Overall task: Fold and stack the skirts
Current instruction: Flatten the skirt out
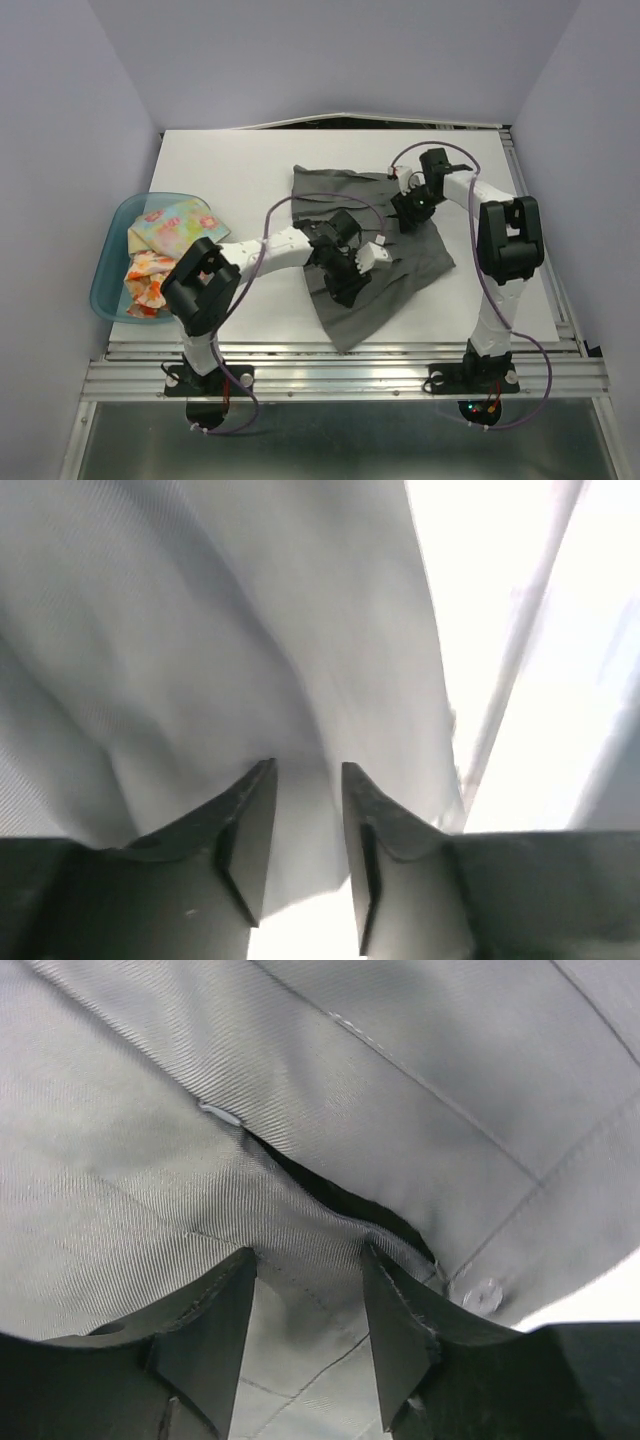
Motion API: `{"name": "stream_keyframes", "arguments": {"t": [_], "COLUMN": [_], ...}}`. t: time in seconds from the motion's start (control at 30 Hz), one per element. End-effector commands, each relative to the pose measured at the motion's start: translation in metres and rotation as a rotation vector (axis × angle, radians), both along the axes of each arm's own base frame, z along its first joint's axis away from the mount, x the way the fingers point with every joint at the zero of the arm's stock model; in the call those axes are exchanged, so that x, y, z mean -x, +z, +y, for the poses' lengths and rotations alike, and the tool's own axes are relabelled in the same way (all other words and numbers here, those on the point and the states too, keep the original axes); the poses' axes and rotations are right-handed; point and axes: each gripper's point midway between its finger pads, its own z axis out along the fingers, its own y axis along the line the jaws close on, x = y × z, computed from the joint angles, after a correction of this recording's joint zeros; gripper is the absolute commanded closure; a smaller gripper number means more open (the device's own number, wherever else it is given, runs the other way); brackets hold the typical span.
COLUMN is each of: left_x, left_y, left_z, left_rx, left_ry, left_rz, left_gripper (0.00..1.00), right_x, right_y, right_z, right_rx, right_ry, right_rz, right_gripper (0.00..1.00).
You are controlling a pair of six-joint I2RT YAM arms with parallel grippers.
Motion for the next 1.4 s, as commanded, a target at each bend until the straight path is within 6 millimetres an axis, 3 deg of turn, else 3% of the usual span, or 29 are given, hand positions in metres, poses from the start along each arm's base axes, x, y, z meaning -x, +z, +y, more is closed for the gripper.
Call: {"name": "stream_keyframes", "arguments": {"t": [0.0,0.03,0.07,0.1,0.17,0.2,0.23,0.27,0.3,0.33,0.4,0.43,0.47,0.53,0.57,0.63,0.8,0.83,0.97,1.07,1.3,1.37], "left_x": [-0.059,-0.075,-0.104,-0.142,-0.183,-0.211,-0.238,-0.261,-0.267,-0.291,-0.318,-0.329,-0.338,-0.351,-0.354,-0.362,-0.374,-0.376,-0.39,-0.401,-0.381,-0.382], "left_y": [0.122,0.151,0.185,0.195,0.21,0.218,0.217,0.209,0.208,0.195,0.178,0.172,0.174,0.156,0.154,0.144,0.122,0.107,0.076,0.065,0.049,0.048], "left_z": [-0.001,0.005,0.007,0.027,0.044,0.049,0.067,0.071,0.082,0.093,0.097,0.103,0.102,0.101,0.098,0.093,0.091,0.09,0.092,0.094,0.096,0.096], "left_rx": [0.371,0.445,0.503,0.486,0.457,0.429,0.367,0.328,0.297,0.241,0.191,0.169,0.173,0.16,0.161,0.164,0.125,0.113,0.068,0.05,0.061,0.051], "left_ry": [0.089,0.117,0.157,0.249,0.305,0.296,0.351,0.361,0.371,0.381,0.373,0.366,0.353,0.328,0.279,0.233,0.125,0.111,0.147,0.185,0.112,0.108], "left_rz": [-0.106,-0.156,-0.253,-0.343,-0.473,-0.57,-0.646,-0.672,-0.696,-0.712,-0.73,-0.749,-0.776,-0.783,-0.807,-0.813,-0.832,-0.809,-0.788,-0.807,-0.795,-0.794], "left_gripper": [0.49,0.4,0.35,0.28,0.23,0.22,0.21,0.21,0.21,0.21,0.21,0.21,0.21,0.19,0.18,0.16,0.12,0.12,0.17,0.21,0.2,0.28], "right_x": [0.012,0.007,0.002,-0.011,-0.027,-0.044,-0.068,-0.081,-0.094,-0.113,-0.137,-0.149,-0.163,-0.175,-0.179,-0.185,-0.181,-0.181,-0.176,-0.174,-0.172,-0.173], "right_y": [0.02,0.032,0.045,0.067,0.09,0.105,0.122,0.129,0.135,0.136,0.137,0.115,0.124,0.113,0.094,0.087,0.047,0.041,0.016,0.004,-0.003,-0.005], "right_z": [-0.018,-0.015,-0.01,0.0,0.009,0.013,0.016,0.016,0.014,0.008,0.002,-0.002,-0.002,-0.002,-0.002,0.0,-0.003,-0.005,-0.012,-0.018,-0.025,-0.025], "right_rx": [0.042,-0.003,-0.031,-0.084,-0.138,-0.163,-0.19,-0.193,-0.19,-0.155,-0.124,-0.092,-0.088,-0.078,-0.072,-0.067,-0.033,-0.024,0.016,0.051,0.063,0.061], "right_ry": [0.118,0.098,0.093,0.076,0.046,0.022,-0.022,-0.047,-0.073,-0.102,-0.129,-0.141,-0.148,-0.148,-0.145,-0.124,-0.108,-0.11,-0.118,-0.124,-0.136,-0.146], "right_rz": [-0.061,-0.08,-0.107,-0.15,-0.197,-0.258,-0.336,-0.376,-0.417,-0.462,-0.518,-0.497,-0.533,-0.532,-0.506,-0.509,-0.451,-0.444,-0.403,-0.388,-0.371,-0.366], "right_gripper": [0.46,0.44,0.43,0.42,0.39,0.37,0.37,0.35,0.35,0.35,0.34,0.34,0.34,0.34,0.34,0.34,0.33,0.33,0.34,0.35,0.35,0.35]}}
